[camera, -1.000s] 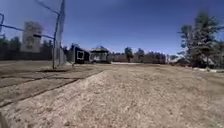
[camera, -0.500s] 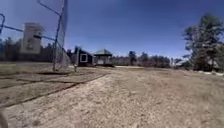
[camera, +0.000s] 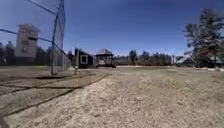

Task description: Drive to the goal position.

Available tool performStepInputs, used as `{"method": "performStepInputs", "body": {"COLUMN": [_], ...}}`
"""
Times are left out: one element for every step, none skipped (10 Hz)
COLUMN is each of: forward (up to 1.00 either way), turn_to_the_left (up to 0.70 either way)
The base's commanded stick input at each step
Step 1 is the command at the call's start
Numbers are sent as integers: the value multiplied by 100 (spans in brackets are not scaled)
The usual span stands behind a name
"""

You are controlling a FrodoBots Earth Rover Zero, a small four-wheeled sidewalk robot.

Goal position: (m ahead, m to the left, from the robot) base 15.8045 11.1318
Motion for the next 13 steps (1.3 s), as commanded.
{"method": "performStepInputs", "body": {"forward": [70,70,70,70,70,70,70,70,70,70,70,70,70], "turn_to_the_left": [20,5,35,35,35,3,11,31,27,17,6,3,3]}}
